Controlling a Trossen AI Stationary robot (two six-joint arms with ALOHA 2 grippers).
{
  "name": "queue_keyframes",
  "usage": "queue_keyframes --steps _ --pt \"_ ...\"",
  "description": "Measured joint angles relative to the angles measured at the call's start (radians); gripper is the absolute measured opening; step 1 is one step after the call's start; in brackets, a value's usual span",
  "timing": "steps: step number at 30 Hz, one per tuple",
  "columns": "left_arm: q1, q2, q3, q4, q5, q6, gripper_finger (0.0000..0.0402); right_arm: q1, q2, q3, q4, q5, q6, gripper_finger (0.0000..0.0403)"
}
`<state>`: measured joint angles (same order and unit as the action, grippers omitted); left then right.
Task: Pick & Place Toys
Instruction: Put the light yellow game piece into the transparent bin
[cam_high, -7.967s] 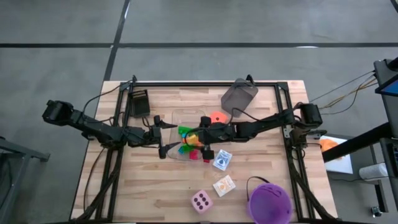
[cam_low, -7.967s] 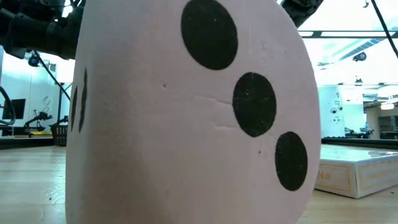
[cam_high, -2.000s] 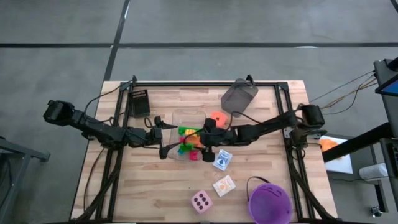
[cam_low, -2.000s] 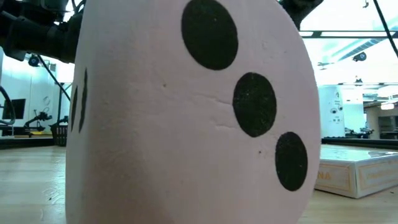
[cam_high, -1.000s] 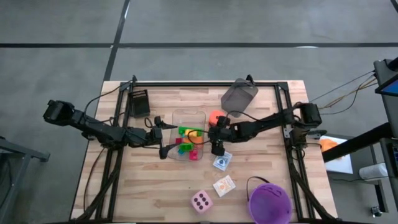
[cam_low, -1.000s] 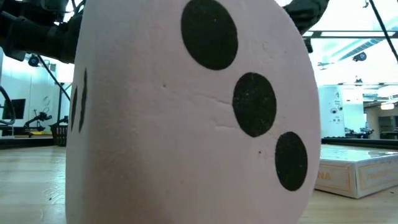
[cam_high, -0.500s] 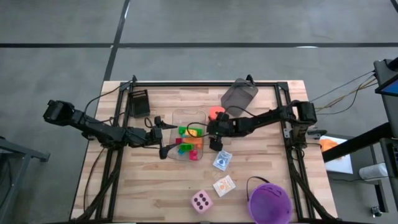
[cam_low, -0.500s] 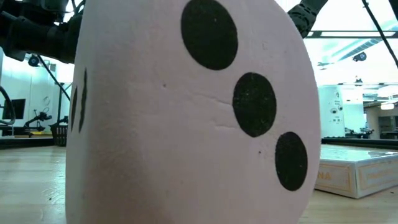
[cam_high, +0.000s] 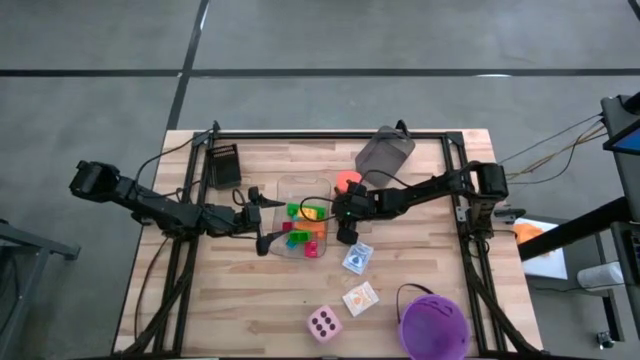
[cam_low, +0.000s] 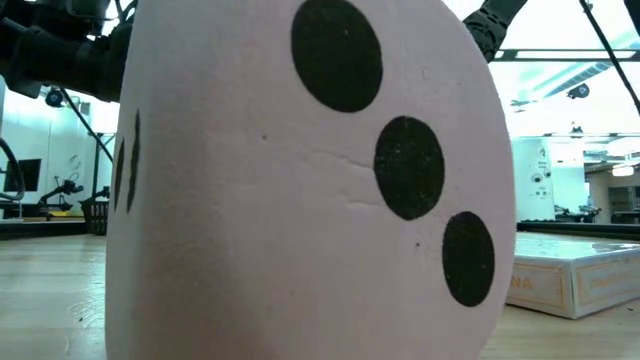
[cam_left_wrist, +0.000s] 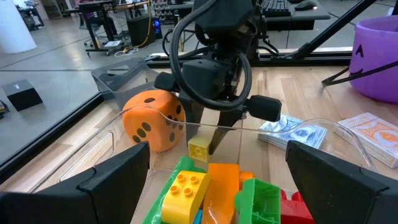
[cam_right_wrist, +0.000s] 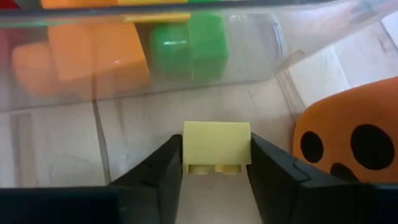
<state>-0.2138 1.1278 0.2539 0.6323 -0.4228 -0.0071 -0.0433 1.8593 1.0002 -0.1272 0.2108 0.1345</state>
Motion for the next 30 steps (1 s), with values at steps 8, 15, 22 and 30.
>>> queue_keyframes --steps 8,15,22,30 --pt "0.0 0.0 0.0 0.0 0.0 0.0 0.0376 0.011 -0.001 0.0 -0.005 -0.026 -0.003 0.0132" --pt "0.0 0.0 0.0 0.0 0.0 0.0 0.0376 0.055 -0.058 -0.001 -0.073 -0.014 -0.003 0.0132" --pt "0.0 0.001 0.0 -0.001 0.0 0.0 0.0376 0.103 -0.208 -0.029 -0.11 0.028 -0.012 0.0132" --pt "0.0 0.001 0.0 0.0 0.0 -0.001 0.0376 0.131 -0.407 -0.252 0.375 -0.055 -0.062 0.0132"
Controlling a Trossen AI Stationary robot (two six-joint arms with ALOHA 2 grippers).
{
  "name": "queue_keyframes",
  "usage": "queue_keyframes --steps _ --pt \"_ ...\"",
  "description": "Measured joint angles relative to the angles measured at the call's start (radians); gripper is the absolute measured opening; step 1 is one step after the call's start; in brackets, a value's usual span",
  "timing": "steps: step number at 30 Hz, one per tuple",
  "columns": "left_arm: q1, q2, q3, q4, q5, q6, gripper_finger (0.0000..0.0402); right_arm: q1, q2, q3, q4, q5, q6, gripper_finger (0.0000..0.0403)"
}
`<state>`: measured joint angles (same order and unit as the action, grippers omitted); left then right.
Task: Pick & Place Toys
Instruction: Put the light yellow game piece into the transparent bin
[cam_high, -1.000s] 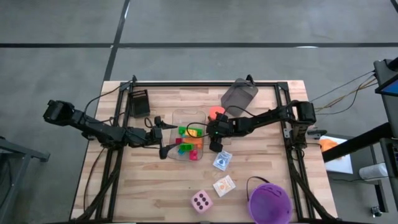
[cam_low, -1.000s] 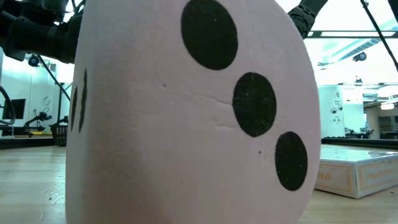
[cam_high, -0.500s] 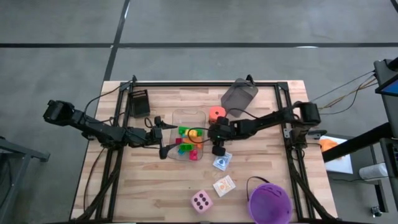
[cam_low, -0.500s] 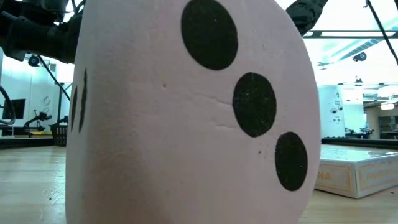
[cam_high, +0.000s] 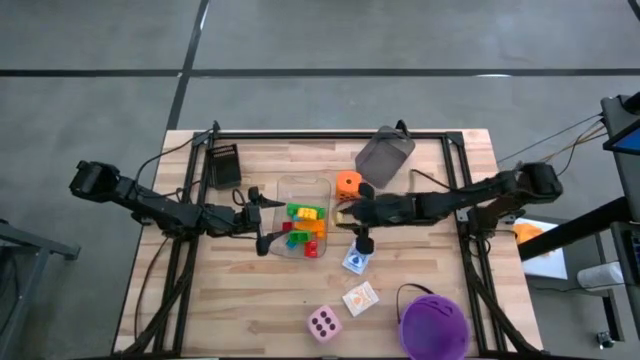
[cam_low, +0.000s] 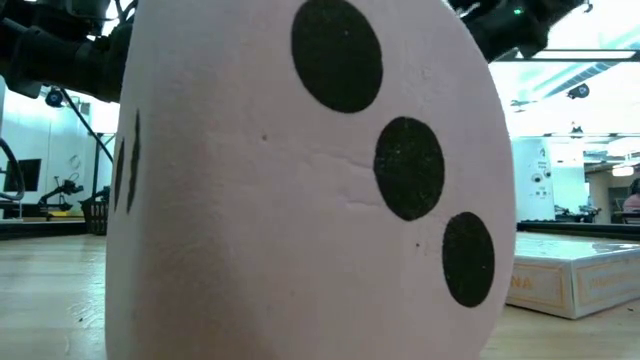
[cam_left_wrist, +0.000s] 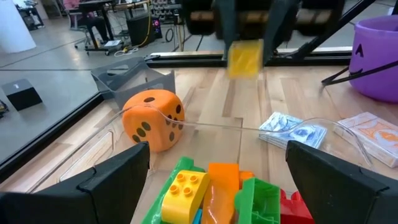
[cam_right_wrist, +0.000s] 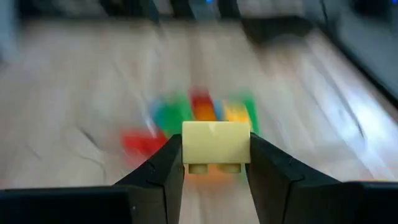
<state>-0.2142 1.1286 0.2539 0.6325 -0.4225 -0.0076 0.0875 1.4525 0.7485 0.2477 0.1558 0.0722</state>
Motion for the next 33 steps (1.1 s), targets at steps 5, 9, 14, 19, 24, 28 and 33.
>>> queue_keyframes --steps 5,9,14,19,24,28,33 --pt "0.0 0.0 0.0 0.008 0.0 -0.001 0.0376 -0.007 0.033 -0.119 0.431 -0.116 -0.019 0.0132" --pt "0.0 0.0 0.0 0.006 0.0 -0.002 0.0376 -0.024 0.094 -0.057 0.392 -0.123 -0.02 0.0132" --pt "0.001 0.0 0.0 0.007 0.0 0.001 0.0376 -0.038 0.198 0.092 0.257 -0.158 -0.042 0.0132" --pt "0.0 0.0 0.0 0.001 0.0 0.0 0.0376 -0.045 0.311 0.22 0.064 -0.141 -0.043 0.0132" --pt "0.0 0.0 0.0 -0.002 0.0 -0.001 0.0376 -0.044 0.391 0.276 0.049 -0.14 -0.043 0.0147" --pt "0.0 0.0 0.0 -0.002 0.0 -0.001 0.0376 -0.044 0.396 0.278 0.044 -0.137 -0.039 0.0241" --pt "0.0 0.0 0.0 -0.002 0.0 0.0 0.0376 -0.04 0.347 0.278 0.011 -0.125 -0.025 0.0332"
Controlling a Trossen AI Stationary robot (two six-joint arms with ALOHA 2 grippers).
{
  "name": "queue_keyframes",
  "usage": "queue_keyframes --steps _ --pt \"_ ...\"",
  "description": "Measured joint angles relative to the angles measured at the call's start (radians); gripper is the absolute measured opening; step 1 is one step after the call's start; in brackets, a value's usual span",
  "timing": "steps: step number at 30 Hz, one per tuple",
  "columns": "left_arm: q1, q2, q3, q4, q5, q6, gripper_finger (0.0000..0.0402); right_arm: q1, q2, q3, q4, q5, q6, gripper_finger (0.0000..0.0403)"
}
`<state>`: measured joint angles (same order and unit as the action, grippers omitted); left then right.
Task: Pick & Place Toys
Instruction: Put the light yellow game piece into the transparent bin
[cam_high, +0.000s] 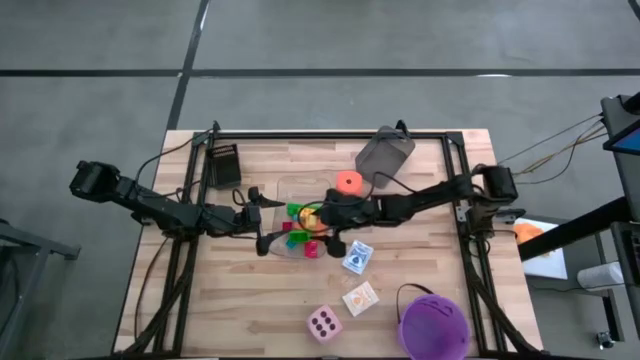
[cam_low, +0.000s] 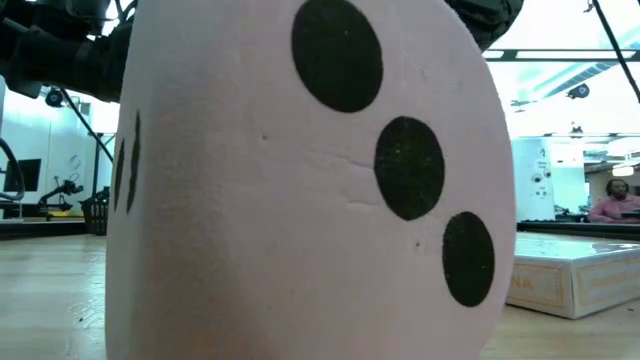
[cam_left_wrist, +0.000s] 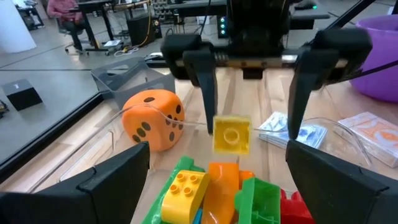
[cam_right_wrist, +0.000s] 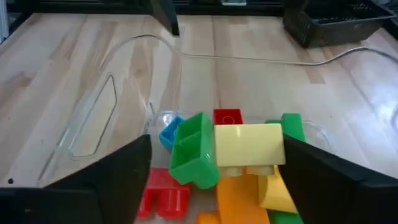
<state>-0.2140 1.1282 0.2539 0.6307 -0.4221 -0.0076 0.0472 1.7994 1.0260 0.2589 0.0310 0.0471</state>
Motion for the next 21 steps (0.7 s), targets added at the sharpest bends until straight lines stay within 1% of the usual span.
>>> queue_keyframes --steps 2,4,8,14,21 --pt "0.0 0.0 0.0 -0.001 0.0 0.0 0.0376 0.005 -0.016 0.0 -0.02 0.018 0.0 0.0348" --pt "0.0 0.0 0.0 -0.001 0.0 0.0 0.0376 0.012 -0.022 0.0 -0.029 0.038 0.0 0.0353" --pt "0.0 0.0 0.0 0.0 0.0 -0.001 0.0376 0.022 -0.019 -0.001 -0.033 0.04 0.003 0.0355" --pt "0.0 0.0 0.0 0.0 0.0 -0.003 0.0377 0.038 -0.019 -0.001 -0.096 0.04 0.005 0.0356" --pt "0.001 0.0 0.0 -0.002 0.0 0.001 0.0377 0.065 -0.075 -0.001 -0.143 0.036 -0.006 0.0357"
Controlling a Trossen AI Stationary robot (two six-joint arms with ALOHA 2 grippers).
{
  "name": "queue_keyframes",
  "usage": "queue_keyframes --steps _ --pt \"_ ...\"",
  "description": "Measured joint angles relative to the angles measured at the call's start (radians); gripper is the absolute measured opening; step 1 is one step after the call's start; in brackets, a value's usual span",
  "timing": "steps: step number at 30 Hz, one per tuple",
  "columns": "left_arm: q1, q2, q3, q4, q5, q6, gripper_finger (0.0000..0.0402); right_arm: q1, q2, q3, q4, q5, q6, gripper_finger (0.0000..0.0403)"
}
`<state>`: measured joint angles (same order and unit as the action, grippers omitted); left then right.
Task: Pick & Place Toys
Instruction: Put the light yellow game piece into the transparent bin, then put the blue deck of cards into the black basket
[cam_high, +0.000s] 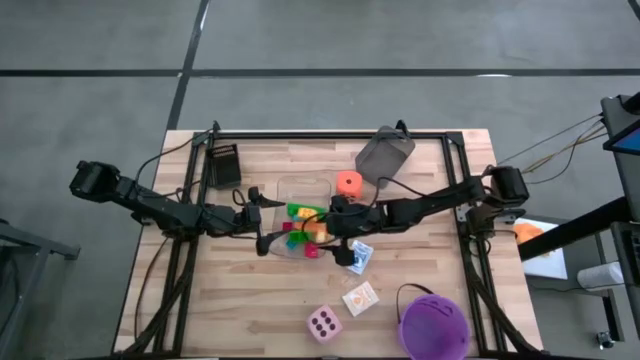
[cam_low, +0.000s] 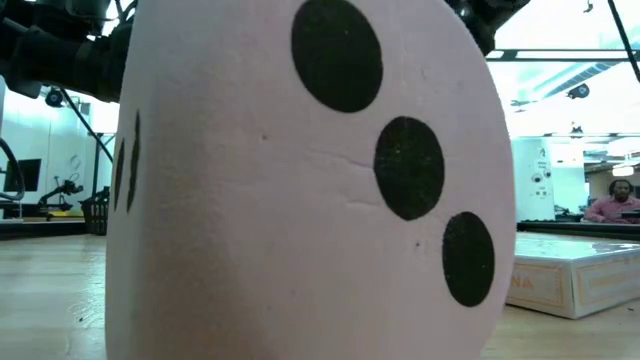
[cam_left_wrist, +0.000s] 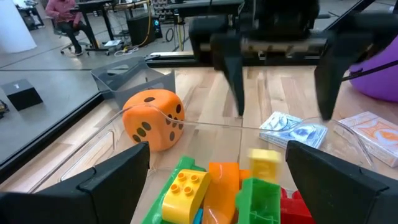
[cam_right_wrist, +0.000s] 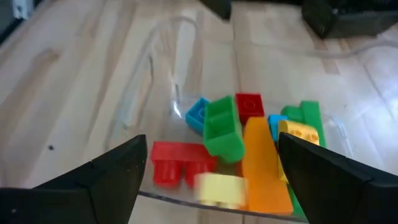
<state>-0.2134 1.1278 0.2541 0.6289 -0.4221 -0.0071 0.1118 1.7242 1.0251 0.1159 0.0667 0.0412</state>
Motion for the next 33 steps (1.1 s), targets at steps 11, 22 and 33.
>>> queue_keyframes --steps 11,22,33 --pt "0.0 0.0 0.0 -0.002 0.0 -0.001 0.0377 0.065 -0.09 0.004 -0.141 0.004 0.009 0.0357" --pt "0.0 0.0 0.0 -0.002 0.0 -0.001 0.0377 0.137 -0.108 0.003 -0.474 0.095 0.09 0.0357" --pt "0.0 0.0 0.0 -0.002 0.0 -0.012 0.0376 0.138 -0.108 0.002 -0.683 -0.012 -0.022 0.0357"
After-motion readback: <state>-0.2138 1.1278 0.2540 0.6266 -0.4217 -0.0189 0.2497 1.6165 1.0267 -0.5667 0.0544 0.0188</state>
